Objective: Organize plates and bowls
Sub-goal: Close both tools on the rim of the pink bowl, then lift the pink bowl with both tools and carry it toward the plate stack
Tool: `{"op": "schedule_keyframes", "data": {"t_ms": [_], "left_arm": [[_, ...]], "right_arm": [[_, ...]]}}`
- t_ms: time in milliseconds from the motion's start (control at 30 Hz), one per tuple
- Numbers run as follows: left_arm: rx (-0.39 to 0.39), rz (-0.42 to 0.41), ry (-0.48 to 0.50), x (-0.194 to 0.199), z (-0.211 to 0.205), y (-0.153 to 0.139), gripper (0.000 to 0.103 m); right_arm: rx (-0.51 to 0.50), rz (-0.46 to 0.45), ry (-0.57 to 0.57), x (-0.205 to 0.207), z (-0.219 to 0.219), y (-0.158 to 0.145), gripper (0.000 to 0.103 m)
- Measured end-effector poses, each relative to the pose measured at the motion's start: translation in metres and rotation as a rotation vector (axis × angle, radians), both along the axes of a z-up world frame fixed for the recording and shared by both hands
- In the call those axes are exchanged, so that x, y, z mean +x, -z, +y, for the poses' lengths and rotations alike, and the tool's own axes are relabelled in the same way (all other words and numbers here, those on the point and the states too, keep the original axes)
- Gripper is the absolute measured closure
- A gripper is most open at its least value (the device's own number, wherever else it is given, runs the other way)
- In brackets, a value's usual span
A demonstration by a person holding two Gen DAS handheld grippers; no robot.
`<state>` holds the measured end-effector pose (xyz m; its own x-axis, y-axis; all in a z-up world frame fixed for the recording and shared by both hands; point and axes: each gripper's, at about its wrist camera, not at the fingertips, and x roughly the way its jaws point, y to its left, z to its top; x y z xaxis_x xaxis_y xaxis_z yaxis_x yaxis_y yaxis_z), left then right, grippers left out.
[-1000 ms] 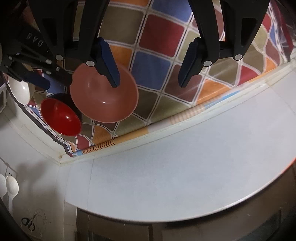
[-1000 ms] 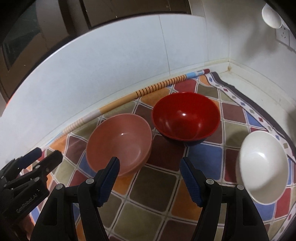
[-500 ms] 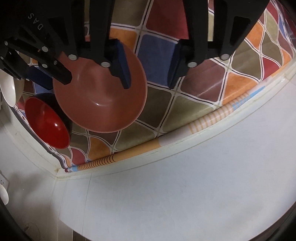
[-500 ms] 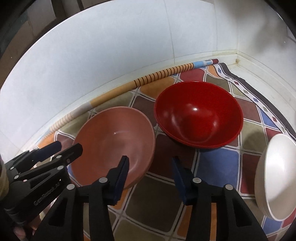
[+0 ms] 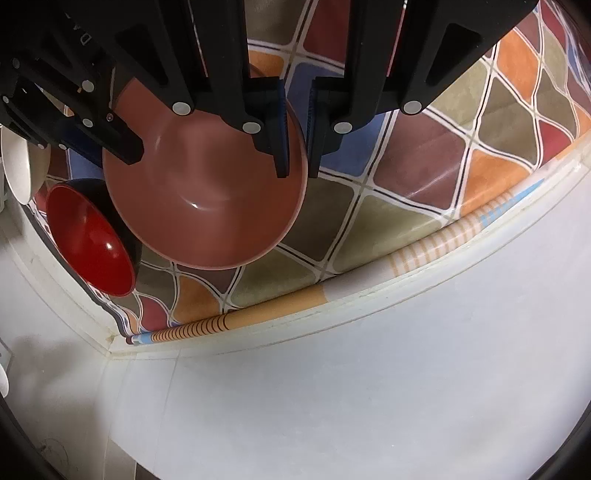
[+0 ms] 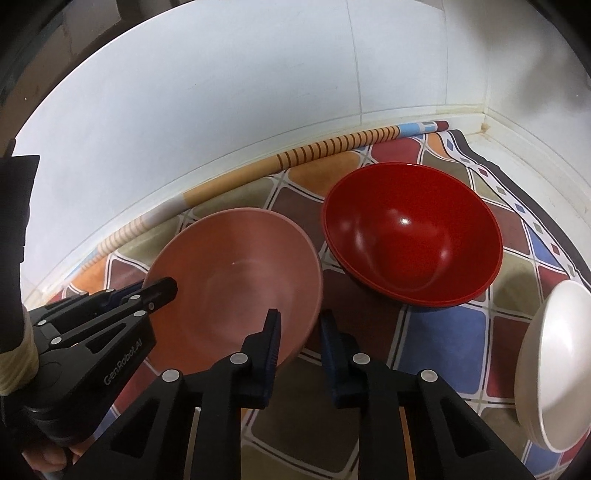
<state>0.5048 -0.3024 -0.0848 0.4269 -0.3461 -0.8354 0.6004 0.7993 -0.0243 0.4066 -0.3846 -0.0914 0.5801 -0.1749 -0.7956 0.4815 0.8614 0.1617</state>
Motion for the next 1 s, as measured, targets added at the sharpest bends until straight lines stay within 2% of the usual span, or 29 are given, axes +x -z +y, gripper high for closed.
{"op": "schedule_keyframes", "data": {"t_ms": [200, 467, 700, 1000], "left_arm": [[-0.026, -0.004, -0.021, -0.01, 0.015, -0.014, 0.093], [-0.071, -0.031, -0.038, -0.045, 0.041, -0.043, 0.091], [-0.111, -0.068, -0.057, -0.084, 0.066, -0.069, 0.091], [-0.127, -0.081, -0.06, -0.137, 0.085, -0.084, 0.09]], "right_arm": [[0.011, -0.005, -0.013, -0.002, 0.004, -0.004, 0.083], [0.022, -0.034, -0.049, -0.017, 0.013, -0.027, 0.083], [0.002, -0.063, -0.1, -0.047, 0.029, -0.055, 0.083], [0.004, -0.075, -0.165, -0.089, 0.041, -0.074, 0.083]]}}
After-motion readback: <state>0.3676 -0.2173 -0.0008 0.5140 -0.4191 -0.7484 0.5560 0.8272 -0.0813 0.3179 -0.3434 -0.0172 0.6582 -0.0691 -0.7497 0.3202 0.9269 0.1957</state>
